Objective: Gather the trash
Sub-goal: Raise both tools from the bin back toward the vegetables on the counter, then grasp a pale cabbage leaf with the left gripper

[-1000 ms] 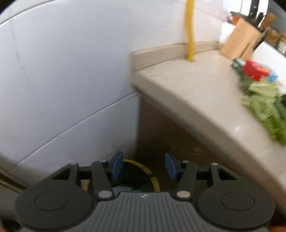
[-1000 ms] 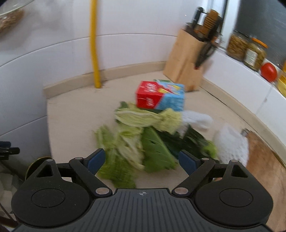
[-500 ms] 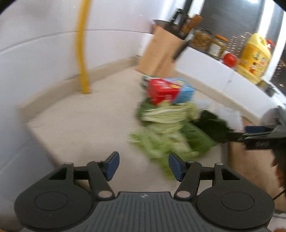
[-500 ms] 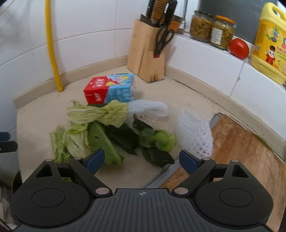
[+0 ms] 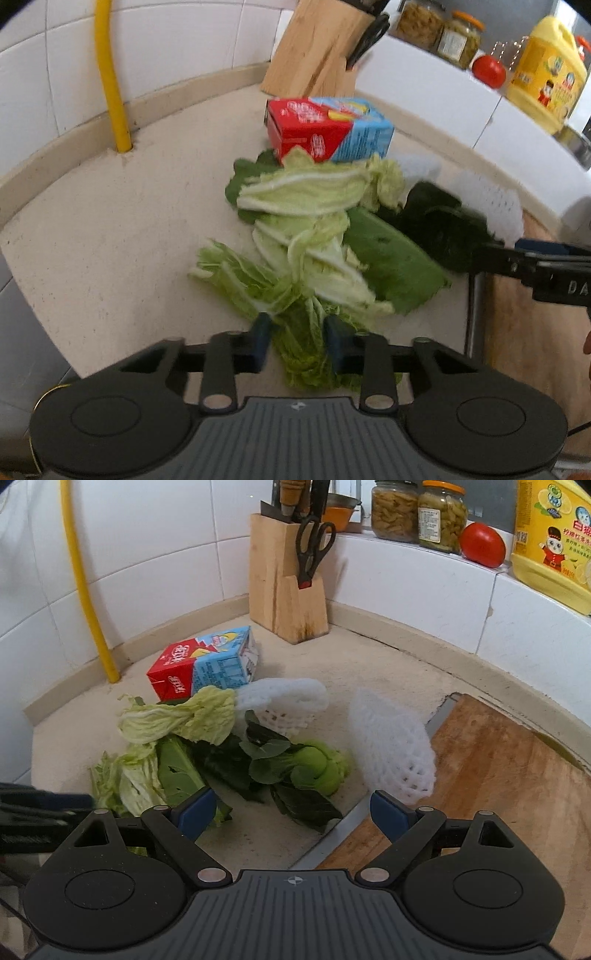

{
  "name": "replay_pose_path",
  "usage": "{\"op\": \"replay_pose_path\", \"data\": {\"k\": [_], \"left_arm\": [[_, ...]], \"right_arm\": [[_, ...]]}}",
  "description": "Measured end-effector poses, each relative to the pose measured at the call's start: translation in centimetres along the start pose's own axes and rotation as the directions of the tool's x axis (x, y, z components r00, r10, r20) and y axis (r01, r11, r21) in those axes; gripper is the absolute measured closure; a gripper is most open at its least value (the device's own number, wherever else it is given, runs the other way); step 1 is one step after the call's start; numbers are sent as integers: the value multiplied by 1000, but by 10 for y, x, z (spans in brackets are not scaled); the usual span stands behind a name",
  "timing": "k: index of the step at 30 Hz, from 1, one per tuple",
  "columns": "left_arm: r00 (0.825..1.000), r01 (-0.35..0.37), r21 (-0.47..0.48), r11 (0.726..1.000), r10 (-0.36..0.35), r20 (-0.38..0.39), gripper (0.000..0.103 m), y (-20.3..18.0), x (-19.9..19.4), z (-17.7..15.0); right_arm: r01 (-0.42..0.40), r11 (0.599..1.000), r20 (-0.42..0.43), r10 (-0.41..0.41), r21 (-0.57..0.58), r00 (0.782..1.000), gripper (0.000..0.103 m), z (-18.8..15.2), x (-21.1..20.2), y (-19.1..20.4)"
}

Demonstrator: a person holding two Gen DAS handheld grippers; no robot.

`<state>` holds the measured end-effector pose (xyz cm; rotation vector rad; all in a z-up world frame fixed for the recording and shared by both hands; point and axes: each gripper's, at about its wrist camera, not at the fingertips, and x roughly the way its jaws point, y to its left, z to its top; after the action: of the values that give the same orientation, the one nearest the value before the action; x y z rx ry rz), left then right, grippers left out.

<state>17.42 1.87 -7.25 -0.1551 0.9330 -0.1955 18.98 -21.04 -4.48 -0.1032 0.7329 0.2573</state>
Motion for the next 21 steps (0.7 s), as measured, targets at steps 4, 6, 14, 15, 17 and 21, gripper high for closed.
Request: {"op": "replay_pose_path", "data": {"k": [4, 6, 14, 15, 17, 21], "left_arm": [[1000, 0, 41, 999, 1, -28, 94, 2, -7, -4], [999, -21, 57, 998, 23, -45, 95, 9, -14, -10], [993, -108, -8, 994, 108, -47, 96, 47, -44, -18], [995, -94, -26, 995, 94, -32, 96, 47, -45, -15], [999, -49, -60, 997, 49, -3, 94, 43, -45, -7], [1000, 0, -105, 994, 2, 18, 77, 30, -27, 8]], "right_arm": [[-44, 999, -12, 44, -5, 999, 11, -3, 3, 8], [-56, 998, -14, 56, -31, 998, 12, -4, 2, 16], [-76, 994, 0, 76, -77, 997, 12, -6, -2, 31], [-79, 994, -3, 79, -78, 997, 12, -6, -1, 31], [-83, 993, -9, 82, -86, 997, 12, -5, 2, 34], [-96, 991, -4, 96, -97, 995, 11, -3, 2, 39]]}}
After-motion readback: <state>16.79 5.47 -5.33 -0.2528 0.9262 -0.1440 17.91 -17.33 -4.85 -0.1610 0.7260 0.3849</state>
